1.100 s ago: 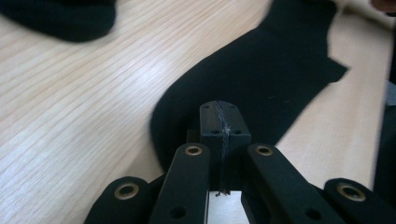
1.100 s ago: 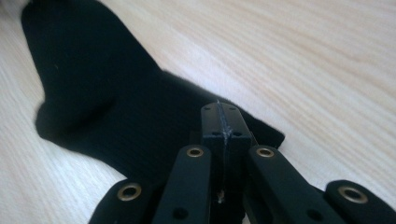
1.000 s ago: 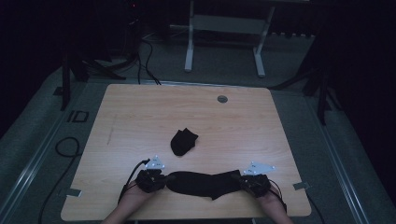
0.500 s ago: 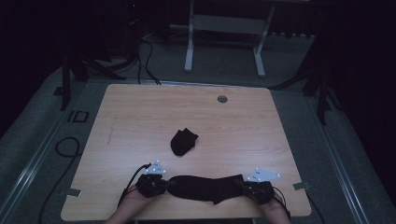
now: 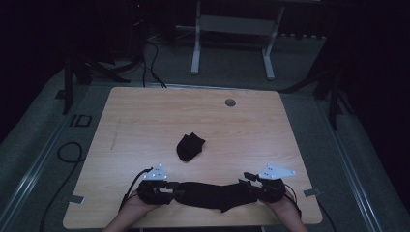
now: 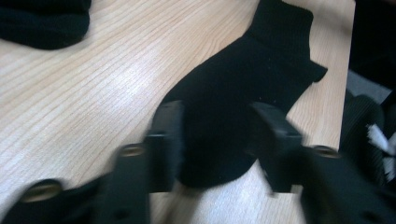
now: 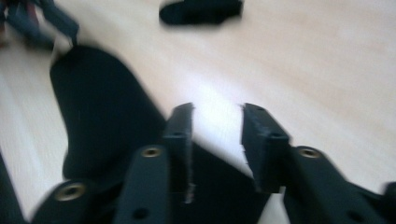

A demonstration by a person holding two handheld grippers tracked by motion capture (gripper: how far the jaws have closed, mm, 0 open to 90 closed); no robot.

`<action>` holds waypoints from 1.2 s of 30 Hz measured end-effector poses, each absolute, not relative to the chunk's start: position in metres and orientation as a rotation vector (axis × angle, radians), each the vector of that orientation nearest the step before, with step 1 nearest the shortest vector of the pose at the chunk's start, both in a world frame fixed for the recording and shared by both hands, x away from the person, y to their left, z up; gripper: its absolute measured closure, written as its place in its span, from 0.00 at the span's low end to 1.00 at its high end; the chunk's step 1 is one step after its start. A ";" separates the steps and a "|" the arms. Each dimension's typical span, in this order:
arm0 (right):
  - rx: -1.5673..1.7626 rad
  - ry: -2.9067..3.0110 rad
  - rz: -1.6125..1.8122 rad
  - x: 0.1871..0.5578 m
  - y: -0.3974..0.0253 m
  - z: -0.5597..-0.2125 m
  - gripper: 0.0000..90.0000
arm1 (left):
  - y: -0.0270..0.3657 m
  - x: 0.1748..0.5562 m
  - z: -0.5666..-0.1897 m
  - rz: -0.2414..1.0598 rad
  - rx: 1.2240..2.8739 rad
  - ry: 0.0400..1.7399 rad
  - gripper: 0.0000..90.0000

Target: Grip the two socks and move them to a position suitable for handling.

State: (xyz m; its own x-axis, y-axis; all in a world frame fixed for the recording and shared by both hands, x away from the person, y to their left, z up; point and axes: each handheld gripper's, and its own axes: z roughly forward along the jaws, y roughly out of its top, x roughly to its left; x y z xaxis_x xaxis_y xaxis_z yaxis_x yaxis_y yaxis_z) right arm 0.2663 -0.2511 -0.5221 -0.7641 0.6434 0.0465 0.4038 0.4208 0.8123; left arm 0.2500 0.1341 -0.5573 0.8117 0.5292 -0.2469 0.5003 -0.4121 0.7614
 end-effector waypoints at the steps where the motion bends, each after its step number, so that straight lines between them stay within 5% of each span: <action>1: 0.891 2.400 1.285 0.270 -0.248 -0.517 0.63 | 0.135 0.247 -0.558 0.066 2.084 0.753 0.52; 9: 0.779 2.428 1.310 0.317 -0.205 -0.488 0.42 | 0.161 0.240 -0.558 0.132 2.002 0.792 0.39; 18: 0.668 2.527 1.273 0.368 -0.135 -0.487 0.38 | 0.171 0.242 -0.559 0.282 1.948 0.900 0.19; 36: 0.770 2.628 1.024 0.431 -0.056 -0.553 0.34 | 0.182 0.244 -0.556 0.288 1.851 0.950 0.19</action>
